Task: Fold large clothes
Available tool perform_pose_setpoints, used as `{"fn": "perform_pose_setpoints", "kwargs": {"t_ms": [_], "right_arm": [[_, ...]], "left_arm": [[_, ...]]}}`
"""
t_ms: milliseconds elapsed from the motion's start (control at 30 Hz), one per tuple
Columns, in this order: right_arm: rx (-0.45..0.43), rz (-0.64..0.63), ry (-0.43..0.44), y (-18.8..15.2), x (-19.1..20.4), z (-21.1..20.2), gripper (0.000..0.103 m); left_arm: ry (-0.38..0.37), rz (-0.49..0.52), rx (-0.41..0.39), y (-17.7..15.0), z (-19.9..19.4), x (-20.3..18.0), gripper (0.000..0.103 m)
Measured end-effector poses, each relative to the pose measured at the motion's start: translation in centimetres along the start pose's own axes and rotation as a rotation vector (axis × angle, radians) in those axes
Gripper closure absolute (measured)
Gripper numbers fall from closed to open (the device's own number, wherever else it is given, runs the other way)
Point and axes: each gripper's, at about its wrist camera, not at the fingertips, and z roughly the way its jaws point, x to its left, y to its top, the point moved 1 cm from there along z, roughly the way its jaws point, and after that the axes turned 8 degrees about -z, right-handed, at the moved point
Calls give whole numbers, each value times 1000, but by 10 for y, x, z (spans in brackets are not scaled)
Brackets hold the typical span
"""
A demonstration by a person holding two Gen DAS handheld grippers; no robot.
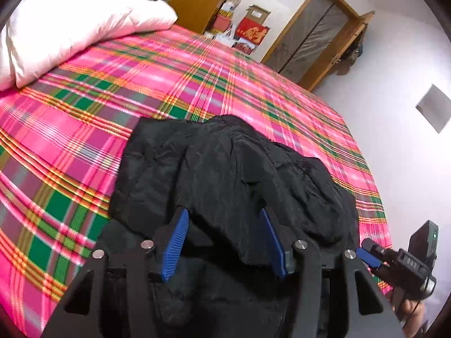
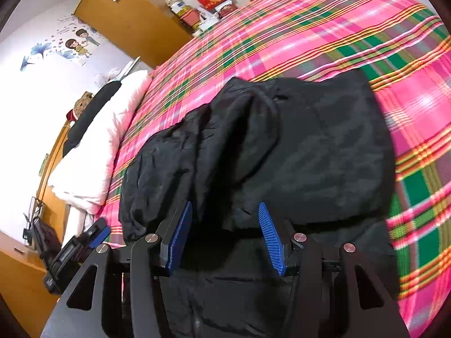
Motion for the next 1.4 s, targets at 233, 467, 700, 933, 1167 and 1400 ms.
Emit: {"fn": "perform_pose_setpoints", "kwargs": {"t_ms": [233,467,700,933,1167,1400], "right_arm": [[46,17,59,10,8,41,79],[42,-50,68,-23,33,36,98],[124,-36,-19,-65,18,66,98],[138,-46,-18,-60,24,64,94],[-14,-182,-115,-35,44,5,79],[-53,-243,-254,2,36,29,79]], "left_arm": [[-10,-76,25,1,34,16,48],[-26,-63,-66,11,8,17,48],[-80,11,-52,-3,-4,7,50],[46,207,137,-41,54,-9,50],[81,211,140,-39,68,-8,49],[79,224,134,-42,67,-8,49]]}}
